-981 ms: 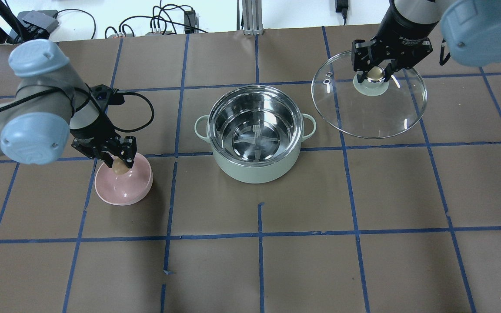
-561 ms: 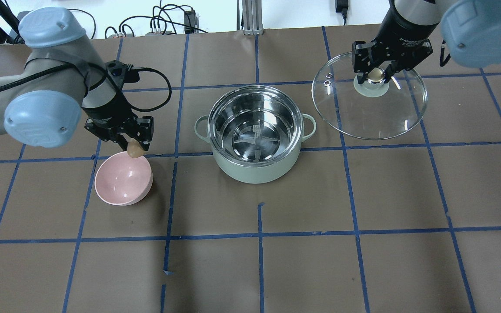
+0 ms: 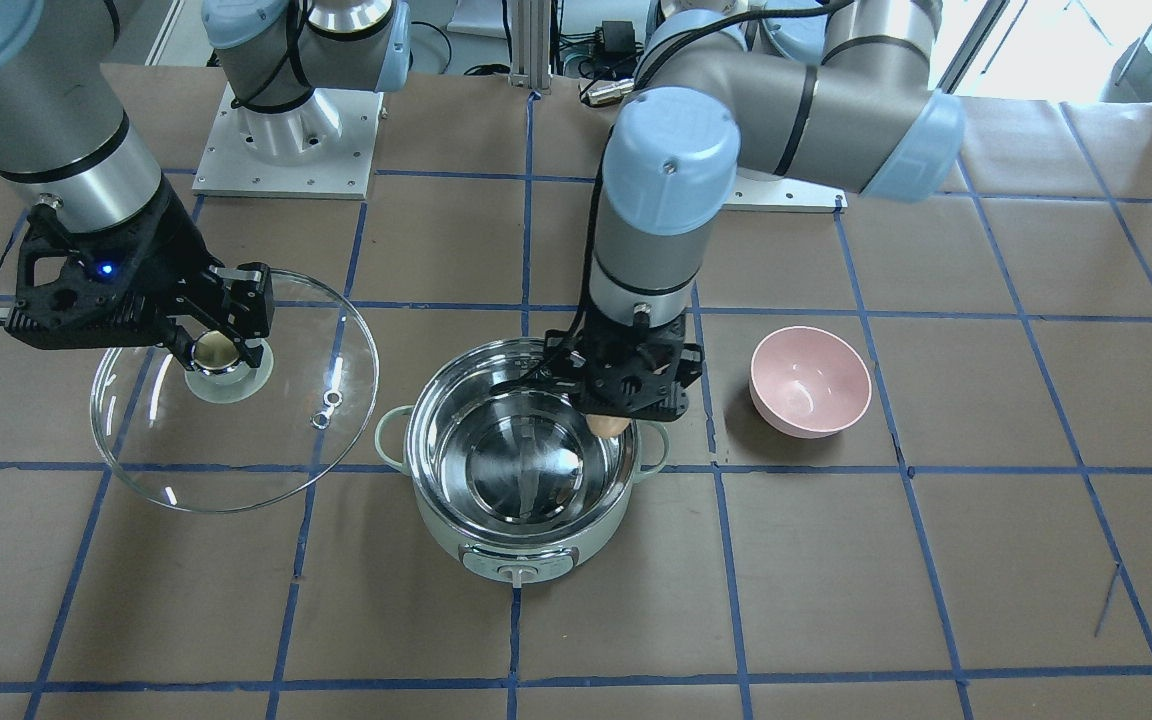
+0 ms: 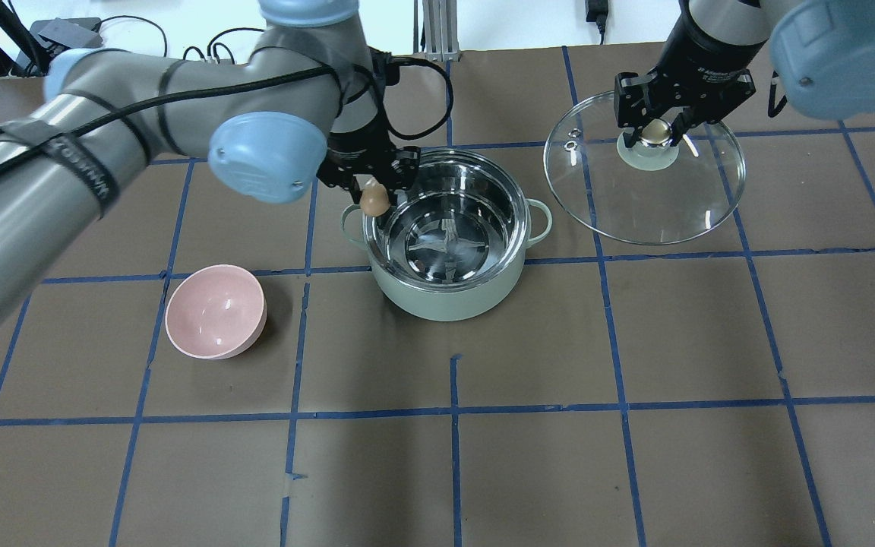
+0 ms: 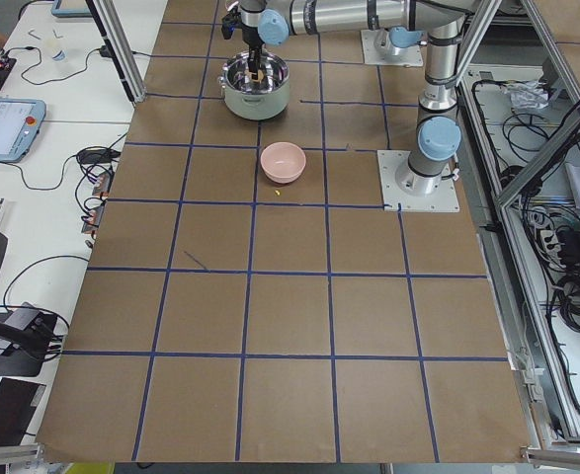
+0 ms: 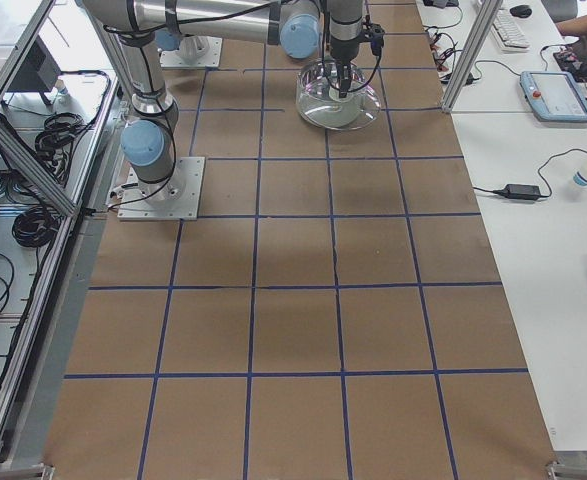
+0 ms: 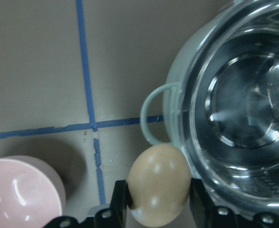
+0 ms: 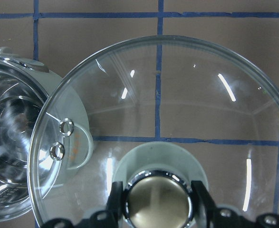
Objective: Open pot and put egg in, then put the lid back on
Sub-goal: 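Carry the egg over the open pot and lower it inside with the left gripper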
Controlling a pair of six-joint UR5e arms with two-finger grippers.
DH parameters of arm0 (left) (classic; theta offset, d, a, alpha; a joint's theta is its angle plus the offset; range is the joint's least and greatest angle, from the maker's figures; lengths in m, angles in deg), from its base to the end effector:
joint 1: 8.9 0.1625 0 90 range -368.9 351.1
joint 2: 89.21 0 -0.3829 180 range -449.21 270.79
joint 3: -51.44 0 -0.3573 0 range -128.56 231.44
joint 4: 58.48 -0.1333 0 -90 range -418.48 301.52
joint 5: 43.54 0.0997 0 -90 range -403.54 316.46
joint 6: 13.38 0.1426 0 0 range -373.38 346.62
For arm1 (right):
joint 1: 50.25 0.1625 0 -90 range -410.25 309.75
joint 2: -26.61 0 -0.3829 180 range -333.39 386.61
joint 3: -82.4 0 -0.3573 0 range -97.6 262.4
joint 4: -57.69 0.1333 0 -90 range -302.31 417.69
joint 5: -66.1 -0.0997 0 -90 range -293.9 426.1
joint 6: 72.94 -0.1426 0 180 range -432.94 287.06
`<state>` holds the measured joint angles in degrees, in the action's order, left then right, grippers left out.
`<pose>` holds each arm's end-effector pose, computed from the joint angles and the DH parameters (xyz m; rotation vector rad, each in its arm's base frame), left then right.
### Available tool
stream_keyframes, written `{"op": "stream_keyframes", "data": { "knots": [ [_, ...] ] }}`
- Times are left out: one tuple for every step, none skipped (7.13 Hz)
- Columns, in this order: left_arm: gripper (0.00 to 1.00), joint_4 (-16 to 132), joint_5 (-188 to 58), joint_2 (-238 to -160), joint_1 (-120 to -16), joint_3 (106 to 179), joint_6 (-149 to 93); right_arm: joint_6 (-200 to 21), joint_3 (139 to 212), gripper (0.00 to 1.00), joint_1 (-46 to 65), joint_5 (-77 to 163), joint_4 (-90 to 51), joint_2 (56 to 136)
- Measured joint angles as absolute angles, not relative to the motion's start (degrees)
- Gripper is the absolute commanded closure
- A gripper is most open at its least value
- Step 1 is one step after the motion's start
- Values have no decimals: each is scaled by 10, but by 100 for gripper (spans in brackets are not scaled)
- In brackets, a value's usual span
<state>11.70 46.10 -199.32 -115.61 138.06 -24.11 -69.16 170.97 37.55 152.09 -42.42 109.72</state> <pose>-0.2956 -0.5179 0.2822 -0.1631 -3.1174 0.0795 0.1235 -0.5176 0.3749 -0.0467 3.0729 -0.1302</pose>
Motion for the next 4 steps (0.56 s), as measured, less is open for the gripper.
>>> {"op": "stream_keyframes", "data": {
  "knots": [
    [82, 86, 452, -2025, -1180, 1369, -259, -692, 1710, 73, 376, 1521, -424, 1097],
    [81, 71, 447, -2049, -1193, 1366, -266, -692, 1710, 73, 375, 1521, -424, 1097],
    [73, 66, 444, -2067, -1200, 1367, -267, -692, 1710, 73, 375, 1521, -424, 1097],
    [72, 66, 444, -2076, -1202, 1369, -266, -692, 1711, 73, 375, 1521, -424, 1097]
  ]
}}
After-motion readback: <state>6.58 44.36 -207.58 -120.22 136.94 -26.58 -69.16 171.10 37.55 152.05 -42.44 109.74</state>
